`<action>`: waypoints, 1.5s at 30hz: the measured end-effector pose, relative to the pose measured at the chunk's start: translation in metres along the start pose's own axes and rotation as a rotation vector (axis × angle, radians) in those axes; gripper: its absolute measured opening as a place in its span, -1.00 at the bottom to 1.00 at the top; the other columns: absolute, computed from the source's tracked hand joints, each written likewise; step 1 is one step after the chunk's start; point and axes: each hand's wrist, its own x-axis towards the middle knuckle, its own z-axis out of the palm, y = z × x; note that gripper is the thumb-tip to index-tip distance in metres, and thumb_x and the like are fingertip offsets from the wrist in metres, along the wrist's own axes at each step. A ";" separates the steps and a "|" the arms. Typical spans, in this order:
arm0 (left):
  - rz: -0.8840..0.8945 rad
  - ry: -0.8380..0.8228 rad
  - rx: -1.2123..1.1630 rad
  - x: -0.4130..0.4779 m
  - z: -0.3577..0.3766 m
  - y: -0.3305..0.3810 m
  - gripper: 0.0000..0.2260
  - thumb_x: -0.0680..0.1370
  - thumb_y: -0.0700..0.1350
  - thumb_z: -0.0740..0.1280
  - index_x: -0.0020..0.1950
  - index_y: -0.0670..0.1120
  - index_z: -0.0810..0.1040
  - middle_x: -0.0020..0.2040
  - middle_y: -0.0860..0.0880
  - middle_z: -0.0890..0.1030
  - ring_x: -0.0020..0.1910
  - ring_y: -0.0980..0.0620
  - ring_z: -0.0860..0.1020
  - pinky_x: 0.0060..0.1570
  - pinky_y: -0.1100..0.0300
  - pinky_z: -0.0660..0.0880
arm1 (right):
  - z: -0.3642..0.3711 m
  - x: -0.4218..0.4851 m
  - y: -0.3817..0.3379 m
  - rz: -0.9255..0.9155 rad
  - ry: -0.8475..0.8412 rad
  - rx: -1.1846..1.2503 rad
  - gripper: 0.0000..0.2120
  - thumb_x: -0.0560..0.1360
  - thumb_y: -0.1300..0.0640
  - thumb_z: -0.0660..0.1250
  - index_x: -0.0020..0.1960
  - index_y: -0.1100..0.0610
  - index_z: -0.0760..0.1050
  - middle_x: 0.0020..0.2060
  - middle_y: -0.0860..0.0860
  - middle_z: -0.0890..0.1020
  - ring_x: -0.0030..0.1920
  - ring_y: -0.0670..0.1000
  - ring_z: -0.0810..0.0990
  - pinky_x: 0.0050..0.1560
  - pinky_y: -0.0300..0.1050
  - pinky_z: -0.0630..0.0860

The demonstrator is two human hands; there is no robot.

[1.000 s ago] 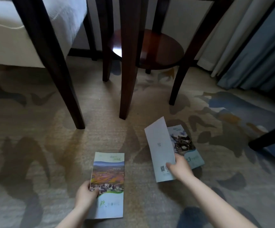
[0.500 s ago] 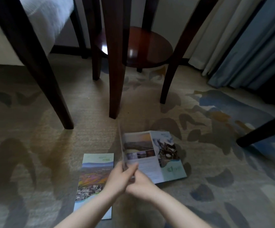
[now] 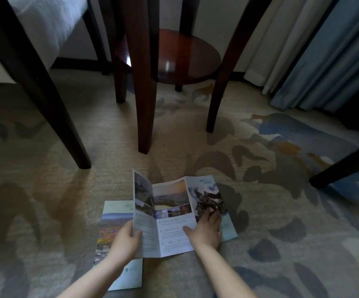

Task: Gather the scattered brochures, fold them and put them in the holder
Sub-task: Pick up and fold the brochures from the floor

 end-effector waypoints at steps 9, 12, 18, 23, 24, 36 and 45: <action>0.025 -0.058 -0.030 -0.003 0.005 0.014 -0.82 0.58 -0.23 0.22 0.04 0.06 0.48 -0.08 0.12 0.55 -0.07 0.13 0.53 -0.28 0.30 0.41 | -0.034 -0.043 -0.026 -0.173 0.152 0.204 -0.70 0.62 0.04 0.04 0.29 -0.04 0.42 0.20 -0.04 0.59 0.17 0.04 0.59 0.11 0.01 0.56; 0.061 -0.082 -0.076 -0.007 0.004 0.027 -0.77 0.57 -0.24 0.22 0.08 0.09 0.47 -0.05 0.16 0.55 -0.07 0.19 0.51 -0.25 0.32 0.40 | -0.062 -0.062 -0.033 -0.266 0.117 0.233 -0.70 0.61 -0.04 0.04 0.31 -0.14 0.35 0.15 -0.08 0.62 0.13 0.05 0.62 0.09 0.01 0.56; 0.040 -0.228 -0.405 -0.023 0.016 0.053 -0.75 0.62 -0.21 0.17 0.24 -0.11 0.54 0.13 -0.12 0.64 0.13 -0.08 0.59 0.17 0.02 0.50 | -0.067 -0.109 -0.058 -0.483 -0.123 0.163 -0.37 0.56 -0.04 0.13 0.58 -0.04 0.01 0.53 -0.04 0.22 0.47 0.05 0.30 0.40 -0.05 0.32; 0.067 -0.206 -0.476 -0.030 0.004 0.054 -0.84 0.59 -0.13 0.27 0.08 -0.10 0.61 0.01 -0.10 0.71 0.00 -0.03 0.66 0.02 0.13 0.54 | -0.055 -0.119 -0.061 -0.533 -0.226 0.342 -0.38 0.52 0.06 0.22 0.56 0.04 0.17 0.54 -0.01 0.20 0.53 0.03 0.15 0.51 -0.15 0.11; 0.060 -0.153 -0.452 -0.030 -0.005 0.045 -0.87 0.58 -0.18 0.28 0.05 -0.12 0.61 -0.02 -0.13 0.71 -0.06 -0.05 0.67 -0.05 0.11 0.56 | -0.051 -0.118 -0.060 -0.502 -0.216 0.463 -0.44 0.52 0.12 0.27 0.50 0.10 0.30 0.47 0.02 0.32 0.49 0.01 0.26 0.48 -0.20 0.17; -0.026 0.165 0.111 0.001 -0.094 -0.082 -0.94 0.43 -0.28 0.44 -0.13 -0.20 0.61 -0.20 -0.14 0.68 -0.18 -0.09 0.61 -0.17 0.09 0.49 | 0.056 -0.115 -0.093 0.012 -0.239 0.644 -0.88 0.45 0.22 0.34 -0.10 0.01 0.50 -0.15 0.01 0.68 -0.08 0.06 0.66 -0.03 -0.12 0.59; -0.106 0.279 0.280 0.028 -0.069 -0.087 -0.69 0.36 -0.17 0.41 0.09 -0.13 0.53 0.03 -0.12 0.64 0.04 -0.12 0.59 -0.07 0.11 0.53 | 0.067 -0.116 -0.105 0.095 -0.118 0.375 -0.69 0.46 0.13 0.29 0.19 0.13 0.45 0.22 0.12 0.56 0.23 0.15 0.56 0.12 -0.07 0.52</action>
